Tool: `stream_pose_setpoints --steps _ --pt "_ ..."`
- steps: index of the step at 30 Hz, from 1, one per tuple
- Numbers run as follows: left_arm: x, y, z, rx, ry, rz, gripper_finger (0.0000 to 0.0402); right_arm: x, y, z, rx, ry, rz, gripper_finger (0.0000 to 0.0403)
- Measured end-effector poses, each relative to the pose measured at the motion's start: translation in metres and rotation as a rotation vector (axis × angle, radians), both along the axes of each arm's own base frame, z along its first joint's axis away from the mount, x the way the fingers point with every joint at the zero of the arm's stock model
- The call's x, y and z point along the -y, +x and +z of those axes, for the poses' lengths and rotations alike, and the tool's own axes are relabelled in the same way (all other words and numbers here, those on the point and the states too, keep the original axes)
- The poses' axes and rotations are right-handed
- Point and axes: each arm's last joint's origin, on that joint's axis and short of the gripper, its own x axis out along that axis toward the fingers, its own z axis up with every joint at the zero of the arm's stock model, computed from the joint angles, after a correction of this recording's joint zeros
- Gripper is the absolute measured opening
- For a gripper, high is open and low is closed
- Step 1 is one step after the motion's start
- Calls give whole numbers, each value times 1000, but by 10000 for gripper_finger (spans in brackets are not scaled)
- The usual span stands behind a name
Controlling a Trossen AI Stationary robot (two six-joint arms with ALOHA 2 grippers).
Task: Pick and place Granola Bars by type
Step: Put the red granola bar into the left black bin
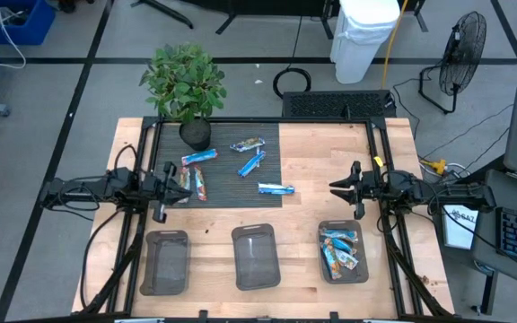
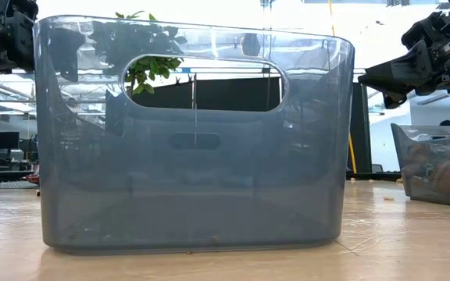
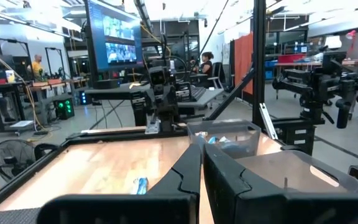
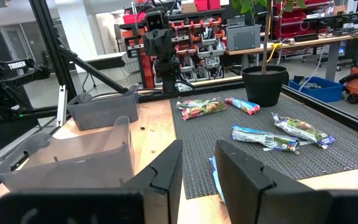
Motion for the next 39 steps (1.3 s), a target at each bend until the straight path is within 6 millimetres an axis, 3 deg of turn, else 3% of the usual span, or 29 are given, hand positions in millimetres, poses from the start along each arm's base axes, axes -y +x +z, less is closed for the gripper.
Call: stream_pose_setpoints --steps 7,15,20,23,30,34,39 --pt "-3 1 -3 -33 -81 102 26 0 0 0 0 0 0 86" --pt "-15 -1 -7 -35 -317 497 26 0 0 0 0 0 0 86" --pt "-14 -1 -8 -93 -397 479 25 0 0 0 0 0 0 86" --pt "-15 -4 8 -171 -475 500 8 0 0 0 0 0 0 86" --pt "-21 -11 48 -616 -697 856 4 0 0 0 0 0 0 86" --pt "-22 -1 47 -944 -853 1061 3 0 0 0 0 0 0 86" --pt "-23 29 29 -1218 -898 1067 18 0 0 0 0 0 0 87"
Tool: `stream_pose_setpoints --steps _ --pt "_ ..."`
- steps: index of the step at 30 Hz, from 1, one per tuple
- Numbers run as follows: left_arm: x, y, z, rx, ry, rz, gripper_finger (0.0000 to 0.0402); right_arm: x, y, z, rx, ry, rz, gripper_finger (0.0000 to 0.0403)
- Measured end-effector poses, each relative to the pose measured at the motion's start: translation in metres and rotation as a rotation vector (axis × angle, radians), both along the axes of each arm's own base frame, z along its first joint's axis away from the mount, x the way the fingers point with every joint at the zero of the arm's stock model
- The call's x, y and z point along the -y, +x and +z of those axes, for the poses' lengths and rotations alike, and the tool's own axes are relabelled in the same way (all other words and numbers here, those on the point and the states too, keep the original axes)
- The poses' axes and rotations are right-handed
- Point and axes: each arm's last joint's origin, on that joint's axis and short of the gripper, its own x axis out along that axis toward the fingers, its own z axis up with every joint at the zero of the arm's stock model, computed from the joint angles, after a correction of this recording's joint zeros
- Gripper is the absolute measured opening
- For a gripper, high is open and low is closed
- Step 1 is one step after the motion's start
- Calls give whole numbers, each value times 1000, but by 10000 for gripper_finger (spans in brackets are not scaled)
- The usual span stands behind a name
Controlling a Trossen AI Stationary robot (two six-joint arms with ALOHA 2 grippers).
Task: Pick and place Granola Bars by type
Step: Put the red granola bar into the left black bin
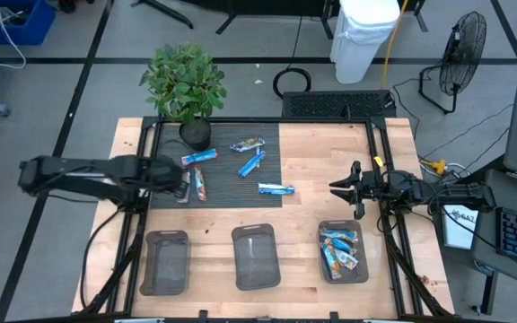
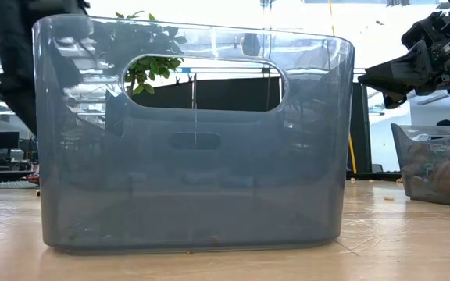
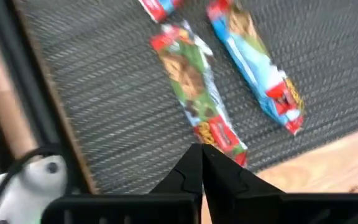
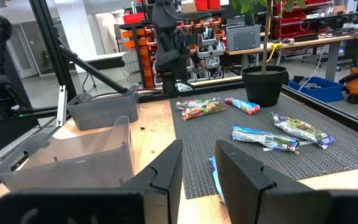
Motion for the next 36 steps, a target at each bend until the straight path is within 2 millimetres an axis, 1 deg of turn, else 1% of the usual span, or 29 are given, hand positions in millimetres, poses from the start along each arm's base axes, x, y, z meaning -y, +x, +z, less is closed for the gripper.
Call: stream_pose_setpoints --steps 3,5,11,14,17,21,36 --pt "0 15 -11 -52 -41 -23 42 0 0 0 0 0 0 87" --pt "-1 23 -18 -81 -46 -19 65 0 0 0 0 0 0 87" --pt "-7 33 -32 -161 -61 41 156 0 0 0 0 0 0 87" --pt "-10 38 -34 -139 -61 64 193 0 0 0 0 0 0 87" --pt "-13 46 -36 -73 -58 70 218 0 0 0 0 0 0 87" --pt "-15 53 -40 -65 -69 51 229 0 0 0 0 0 0 87" --pt "-16 59 -68 -254 -96 58 230 0 0 0 0 0 0 86"
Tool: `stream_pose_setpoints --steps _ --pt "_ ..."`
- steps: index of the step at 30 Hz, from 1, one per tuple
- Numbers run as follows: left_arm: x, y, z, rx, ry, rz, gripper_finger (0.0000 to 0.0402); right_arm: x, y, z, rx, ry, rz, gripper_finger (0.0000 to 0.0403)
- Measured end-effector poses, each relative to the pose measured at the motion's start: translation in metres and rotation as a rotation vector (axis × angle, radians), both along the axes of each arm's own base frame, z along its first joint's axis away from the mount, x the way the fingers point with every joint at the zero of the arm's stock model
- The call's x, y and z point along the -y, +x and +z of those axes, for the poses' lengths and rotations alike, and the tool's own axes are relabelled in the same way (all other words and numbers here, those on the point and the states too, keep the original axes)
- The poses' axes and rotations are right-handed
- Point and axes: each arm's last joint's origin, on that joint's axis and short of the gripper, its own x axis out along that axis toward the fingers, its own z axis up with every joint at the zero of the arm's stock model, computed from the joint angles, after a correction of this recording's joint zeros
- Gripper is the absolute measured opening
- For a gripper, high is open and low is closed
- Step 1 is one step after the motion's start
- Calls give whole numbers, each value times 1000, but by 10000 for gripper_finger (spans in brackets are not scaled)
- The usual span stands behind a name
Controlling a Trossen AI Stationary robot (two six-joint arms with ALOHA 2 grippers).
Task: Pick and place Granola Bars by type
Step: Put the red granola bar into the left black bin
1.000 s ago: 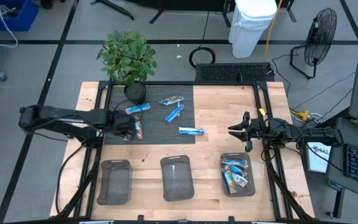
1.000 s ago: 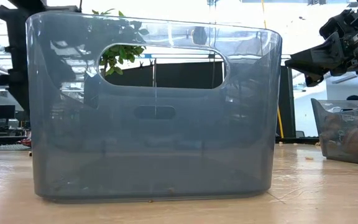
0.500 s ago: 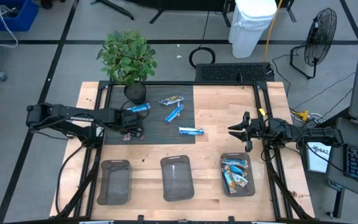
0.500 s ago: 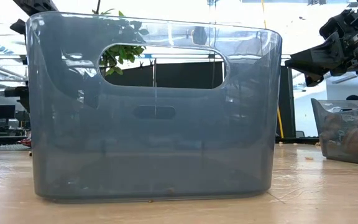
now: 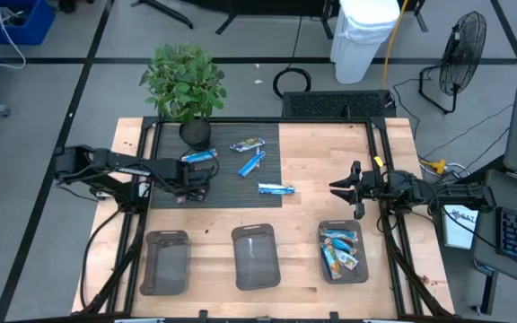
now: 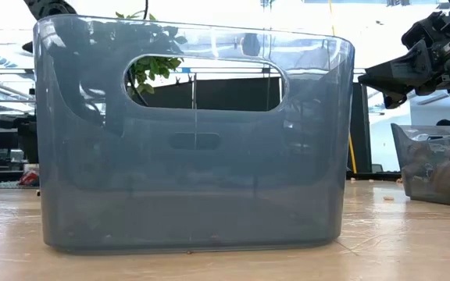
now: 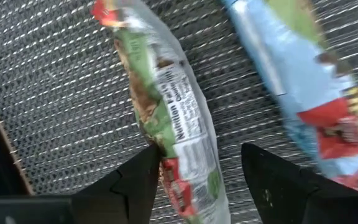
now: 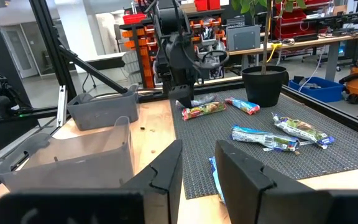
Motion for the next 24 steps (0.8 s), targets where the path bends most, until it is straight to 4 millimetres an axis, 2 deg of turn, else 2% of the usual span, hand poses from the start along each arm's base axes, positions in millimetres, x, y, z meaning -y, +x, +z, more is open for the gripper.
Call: stream_pose_setpoints --steps 9,12,16,22,24 --pt "1 1 -6 -47 -28 -11 229 0 0 0 0 0 0 86" --pt "2 0 -4 -37 -61 -38 210 0 0 0 0 0 0 86" --pt "3 -1 -4 -43 -103 -76 152 0 0 0 -1 0 0 86" --pt "4 -8 -2 -106 -129 -97 36 0 0 0 0 0 0 86" --pt "5 -12 1 -127 -140 -93 17 0 0 0 0 0 0 86"
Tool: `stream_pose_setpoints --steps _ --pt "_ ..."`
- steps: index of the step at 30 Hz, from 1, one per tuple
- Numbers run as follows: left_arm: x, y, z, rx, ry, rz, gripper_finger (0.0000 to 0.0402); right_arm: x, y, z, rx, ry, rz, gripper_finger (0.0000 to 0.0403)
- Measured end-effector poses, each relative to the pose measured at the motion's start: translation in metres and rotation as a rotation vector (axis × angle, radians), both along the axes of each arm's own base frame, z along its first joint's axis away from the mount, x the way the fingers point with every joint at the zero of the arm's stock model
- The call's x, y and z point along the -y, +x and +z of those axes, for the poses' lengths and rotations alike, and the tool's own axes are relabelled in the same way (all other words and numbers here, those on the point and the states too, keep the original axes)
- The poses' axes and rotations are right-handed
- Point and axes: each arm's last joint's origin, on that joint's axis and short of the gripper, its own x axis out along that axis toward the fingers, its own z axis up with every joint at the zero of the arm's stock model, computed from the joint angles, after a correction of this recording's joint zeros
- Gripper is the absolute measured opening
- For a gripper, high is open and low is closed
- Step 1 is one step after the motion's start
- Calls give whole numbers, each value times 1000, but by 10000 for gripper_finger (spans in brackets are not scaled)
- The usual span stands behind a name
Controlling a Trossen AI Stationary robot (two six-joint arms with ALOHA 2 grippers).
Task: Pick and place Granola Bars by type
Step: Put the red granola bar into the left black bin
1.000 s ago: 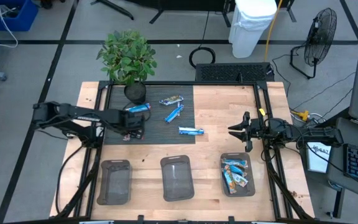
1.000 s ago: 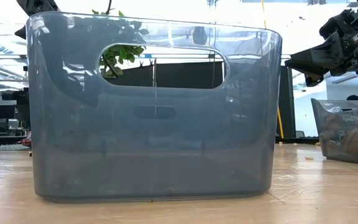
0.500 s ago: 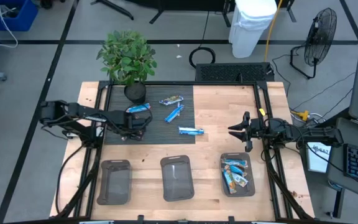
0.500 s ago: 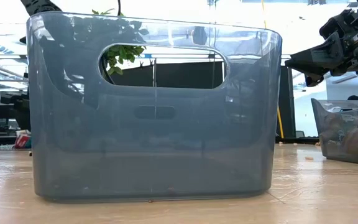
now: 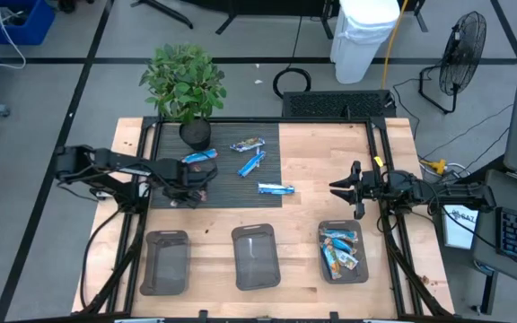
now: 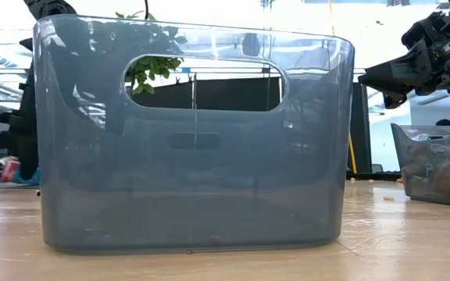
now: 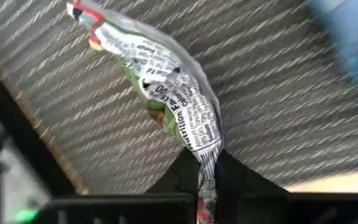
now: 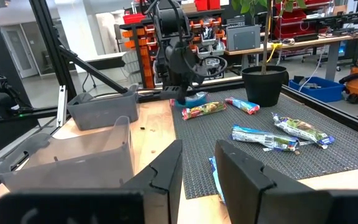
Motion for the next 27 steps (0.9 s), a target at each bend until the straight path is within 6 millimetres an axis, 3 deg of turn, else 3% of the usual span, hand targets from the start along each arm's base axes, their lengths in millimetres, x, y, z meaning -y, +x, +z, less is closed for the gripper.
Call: stream_pose_setpoints --steps 6,14,20,24,27 --pt "7 -7 20 14 56 -10 25 0 0 0 0 0 0 86" --pt "32 1 80 228 83 -83 20 0 0 0 1 0 0 86" --pt "66 4 114 333 -80 -156 12 0 0 0 1 0 0 86" --pt "98 -1 126 358 -221 -237 17 0 0 0 2 0 0 86" --pt "124 -6 133 384 -306 -204 12 0 0 0 2 0 0 86"
